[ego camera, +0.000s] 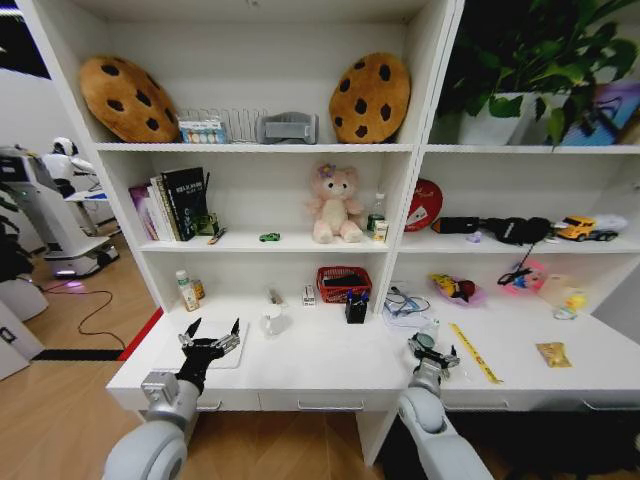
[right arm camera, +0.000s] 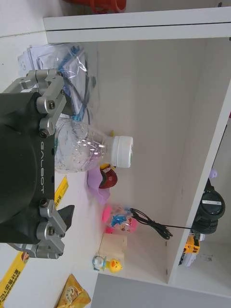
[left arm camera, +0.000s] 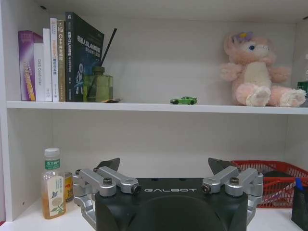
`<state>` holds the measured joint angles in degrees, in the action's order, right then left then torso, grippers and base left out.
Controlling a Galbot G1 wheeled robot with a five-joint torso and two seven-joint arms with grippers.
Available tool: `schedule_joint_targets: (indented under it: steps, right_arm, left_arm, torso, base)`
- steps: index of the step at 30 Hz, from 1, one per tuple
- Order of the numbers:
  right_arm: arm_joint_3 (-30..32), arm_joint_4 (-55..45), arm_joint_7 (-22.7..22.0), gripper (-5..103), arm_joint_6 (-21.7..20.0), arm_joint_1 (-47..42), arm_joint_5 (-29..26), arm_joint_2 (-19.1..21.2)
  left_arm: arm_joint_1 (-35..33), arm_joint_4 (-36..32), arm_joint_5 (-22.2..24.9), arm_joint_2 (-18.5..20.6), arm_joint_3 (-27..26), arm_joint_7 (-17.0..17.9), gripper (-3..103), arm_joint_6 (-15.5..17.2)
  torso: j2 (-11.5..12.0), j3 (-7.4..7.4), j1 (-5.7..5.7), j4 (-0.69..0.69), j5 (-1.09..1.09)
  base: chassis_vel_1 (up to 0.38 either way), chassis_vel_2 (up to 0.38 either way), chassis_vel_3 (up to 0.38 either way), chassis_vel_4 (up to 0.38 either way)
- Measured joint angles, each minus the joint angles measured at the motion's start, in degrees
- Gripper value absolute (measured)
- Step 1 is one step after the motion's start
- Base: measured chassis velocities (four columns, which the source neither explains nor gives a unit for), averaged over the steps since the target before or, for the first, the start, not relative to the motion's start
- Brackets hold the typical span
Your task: Organize the objects on the table.
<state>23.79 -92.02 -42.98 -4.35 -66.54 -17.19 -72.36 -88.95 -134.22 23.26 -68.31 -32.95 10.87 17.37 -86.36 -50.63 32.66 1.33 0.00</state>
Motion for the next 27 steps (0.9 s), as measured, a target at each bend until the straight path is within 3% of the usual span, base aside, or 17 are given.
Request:
schedule_joint_targets:
  steps: [12, 13, 17, 18, 20, 21, 22, 23, 26, 27]
  right_arm:
    - [-0.6, 2.3, 0.6, 103, -0.9, 2.4, -2.7, 0.2]
    - [-0.7, 2.3, 0.8, 95, -0.9, 2.4, -2.9, 0.1]
    - [-1.0, 2.1, 1.0, 89, -1.0, 1.9, -3.1, 0.0]
    - [-1.1, 2.1, 1.1, 79, -1.0, 1.6, -3.0, -0.1]
    - [-1.2, 2.1, 1.2, 79, -1.0, 1.3, -2.9, -0.1]
    - [-1.3, 2.0, 1.2, 68, -0.9, 1.1, -2.9, -0.1]
    - [-1.4, 1.7, 1.3, 68, -0.9, 1.0, -2.8, -0.1]
    - [-1.4, 1.5, 1.3, 57, -0.8, 0.9, -2.7, -0.1]
    - [-1.5, 0.9, 1.3, 57, -0.8, 0.9, -2.6, 0.0]
    - [-1.5, 0.2, 1.3, 46, -0.8, 0.9, -2.5, 0.2]
  left_arm:
    - [0.0, 0.0, 0.0, 0.0, 0.0, 0.0, 100, 0.0]
    - [0.0, 0.0, 0.0, 0.0, 0.0, 0.0, 100, 0.0]
    - [0.0, 0.0, 0.0, 0.0, 0.0, 0.0, 100, 0.0]
    - [0.0, 0.0, 0.0, 0.0, 0.0, 0.0, 100, 0.0]
    - [0.0, 0.0, 0.0, 0.0, 0.0, 0.0, 100, 0.0]
    - [0.0, 0.0, 0.0, 0.0, 0.0, 0.0, 100, 0.0]
    - [0.0, 0.0, 0.0, 0.0, 0.0, 0.0, 100, 0.0]
    - [0.0, 0.0, 0.0, 0.0, 0.0, 0.0, 100, 0.0]
    - [0.0, 0.0, 0.0, 0.0, 0.0, 0.0, 100, 0.0]
    - [0.0, 0.0, 0.0, 0.0, 0.0, 0.0, 100, 0.0]
  torso:
    - [0.0, 0.0, 0.0, 0.0, 0.0]
    - [0.0, 0.0, 0.0, 0.0, 0.0]
    - [0.0, 0.0, 0.0, 0.0, 0.0]
    - [0.0, 0.0, 0.0, 0.0, 0.0]
    - [0.0, 0.0, 0.0, 0.0, 0.0]
    - [0.0, 0.0, 0.0, 0.0, 0.0]
    - [0.0, 0.0, 0.0, 0.0, 0.0]
    - [0.0, 0.0, 0.0, 0.0, 0.0]
    - [0.0, 0.0, 0.0, 0.0, 0.0]
    - [0.0, 0.0, 0.0, 0.0, 0.0]
  base:
    - [0.0, 0.0, 0.0, 0.0]
    - [0.0, 0.0, 0.0, 0.0]
    - [0.0, 0.0, 0.0, 0.0]
    - [0.0, 0.0, 0.0, 0.0]
    - [0.0, 0.0, 0.0, 0.0]
    - [0.0, 0.0, 0.0, 0.0]
    - [0.0, 0.0, 0.0, 0.0]
    - [0.0, 0.0, 0.0, 0.0]
    - [0.0, 0.0, 0.0, 0.0]
    - [0.0, 0.0, 0.0, 0.0]
